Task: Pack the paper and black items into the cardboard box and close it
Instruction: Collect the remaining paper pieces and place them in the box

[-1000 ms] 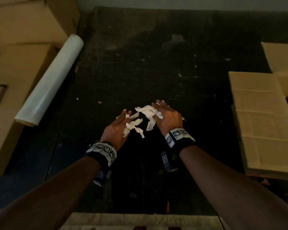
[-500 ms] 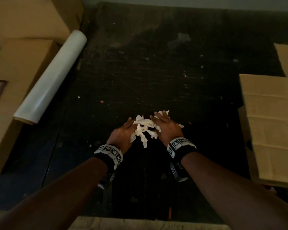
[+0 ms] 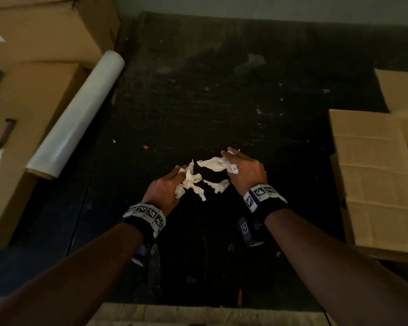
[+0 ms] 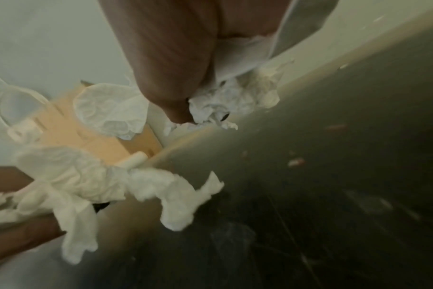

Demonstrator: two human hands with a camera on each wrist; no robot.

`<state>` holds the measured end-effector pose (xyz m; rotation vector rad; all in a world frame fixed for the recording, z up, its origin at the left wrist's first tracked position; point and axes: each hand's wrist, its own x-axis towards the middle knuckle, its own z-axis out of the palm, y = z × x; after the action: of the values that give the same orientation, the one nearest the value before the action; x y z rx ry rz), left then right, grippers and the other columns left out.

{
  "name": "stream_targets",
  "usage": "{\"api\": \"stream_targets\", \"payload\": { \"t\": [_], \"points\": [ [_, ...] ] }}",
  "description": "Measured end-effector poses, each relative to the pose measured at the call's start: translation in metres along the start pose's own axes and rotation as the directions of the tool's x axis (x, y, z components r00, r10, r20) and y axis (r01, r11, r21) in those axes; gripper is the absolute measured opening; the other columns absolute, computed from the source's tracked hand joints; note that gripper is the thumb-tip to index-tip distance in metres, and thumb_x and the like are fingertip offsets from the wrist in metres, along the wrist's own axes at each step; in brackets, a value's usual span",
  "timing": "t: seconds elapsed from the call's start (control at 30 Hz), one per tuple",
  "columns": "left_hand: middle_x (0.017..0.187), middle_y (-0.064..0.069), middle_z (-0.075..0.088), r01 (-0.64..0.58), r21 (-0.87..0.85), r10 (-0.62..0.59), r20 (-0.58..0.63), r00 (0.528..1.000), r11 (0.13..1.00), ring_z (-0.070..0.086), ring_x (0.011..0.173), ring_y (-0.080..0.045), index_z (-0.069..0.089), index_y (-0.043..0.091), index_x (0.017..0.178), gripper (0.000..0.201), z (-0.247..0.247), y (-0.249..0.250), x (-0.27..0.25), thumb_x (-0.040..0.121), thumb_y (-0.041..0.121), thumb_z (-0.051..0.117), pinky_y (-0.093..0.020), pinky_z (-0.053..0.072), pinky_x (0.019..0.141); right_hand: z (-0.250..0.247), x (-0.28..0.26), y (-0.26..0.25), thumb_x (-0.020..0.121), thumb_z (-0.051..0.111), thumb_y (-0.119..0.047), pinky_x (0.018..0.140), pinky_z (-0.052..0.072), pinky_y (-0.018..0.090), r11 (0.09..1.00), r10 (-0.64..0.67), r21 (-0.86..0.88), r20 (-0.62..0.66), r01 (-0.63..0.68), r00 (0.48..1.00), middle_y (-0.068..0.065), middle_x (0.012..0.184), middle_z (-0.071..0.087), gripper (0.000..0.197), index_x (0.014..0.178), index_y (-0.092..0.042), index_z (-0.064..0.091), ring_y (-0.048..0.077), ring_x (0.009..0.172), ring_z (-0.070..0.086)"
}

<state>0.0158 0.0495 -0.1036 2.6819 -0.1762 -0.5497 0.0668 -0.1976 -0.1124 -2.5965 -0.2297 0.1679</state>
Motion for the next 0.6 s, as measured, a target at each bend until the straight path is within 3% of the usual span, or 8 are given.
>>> {"api": "stream_targets", "payload": {
  "t": [0.1, 0.23, 0.37, 0.5, 0.6],
  "points": [
    [0.165, -0.003, 0.026, -0.002, 0.004, 0.002, -0.037, 0.999, 1.000, 0.049, 0.137, -0.025, 0.039, 0.025, 0.150, 0.071, -0.011, -0.008, -0.008, 0.089, 0.036, 0.071, -0.048, 0.046, 0.109, -0.007, -0.009, -0.007, 0.088, 0.068, -0.008, 0.110, 0.041, 0.027, 0.998, -0.011, 0.062, -0.051, 0.014, 0.999, -0.012, 0.153, 0.043, 0.061, 0.141, -0.035, 0.053, 0.011, 0.134, 0.049],
    [0.162, -0.005, 0.032, 0.024, 0.007, -0.023, -0.077, 0.997, 1.000, 0.052, 0.134, -0.024, 0.044, 0.024, 0.147, 0.064, -0.019, -0.019, -0.021, 0.090, 0.030, 0.070, -0.047, 0.048, 0.107, 0.004, -0.023, -0.020, 0.091, 0.067, -0.017, 0.112, 0.039, 0.033, 0.992, -0.093, -0.069, 0.125, 0.102, 0.988, -0.013, 0.159, 0.032, 0.063, 0.147, -0.037, 0.044, 0.014, 0.140, 0.042],
    [0.163, -0.004, 0.029, 0.054, -0.009, -0.055, -0.089, 0.994, 0.999, 0.051, 0.135, -0.024, 0.040, 0.024, 0.150, 0.067, -0.016, -0.028, -0.038, 0.090, 0.030, 0.071, -0.041, 0.047, 0.108, 0.028, -0.035, -0.025, 0.096, 0.059, -0.024, 0.118, 0.031, 0.043, 0.985, -0.102, -0.097, 0.358, 0.146, 0.928, -0.008, 0.165, 0.018, 0.064, 0.153, -0.035, 0.033, 0.020, 0.151, 0.018],
    [0.162, -0.005, 0.031, 0.051, -0.043, -0.055, -0.092, 0.994, 0.998, 0.053, 0.134, -0.024, 0.046, 0.024, 0.147, 0.063, -0.007, -0.040, -0.051, 0.089, 0.027, 0.070, -0.040, 0.049, 0.107, 0.037, -0.031, -0.030, 0.097, 0.054, -0.044, 0.116, 0.031, 0.048, 0.970, -0.047, -0.200, 0.405, 0.138, 0.913, -0.005, 0.166, 0.014, 0.068, 0.157, -0.037, 0.020, 0.024, 0.153, 0.012],
    [0.160, -0.005, 0.036, 0.036, -0.096, -0.046, -0.106, 0.993, 0.995, 0.055, 0.132, -0.024, 0.053, 0.027, 0.140, 0.055, -0.003, -0.043, -0.062, 0.086, 0.033, 0.060, -0.042, 0.051, 0.104, 0.044, -0.023, -0.031, 0.097, 0.053, -0.046, 0.114, 0.035, 0.051, 0.958, -0.012, -0.258, 0.399, 0.125, 0.917, -0.005, 0.165, 0.016, 0.067, 0.155, -0.039, 0.021, 0.024, 0.152, 0.017]
  ]
}}
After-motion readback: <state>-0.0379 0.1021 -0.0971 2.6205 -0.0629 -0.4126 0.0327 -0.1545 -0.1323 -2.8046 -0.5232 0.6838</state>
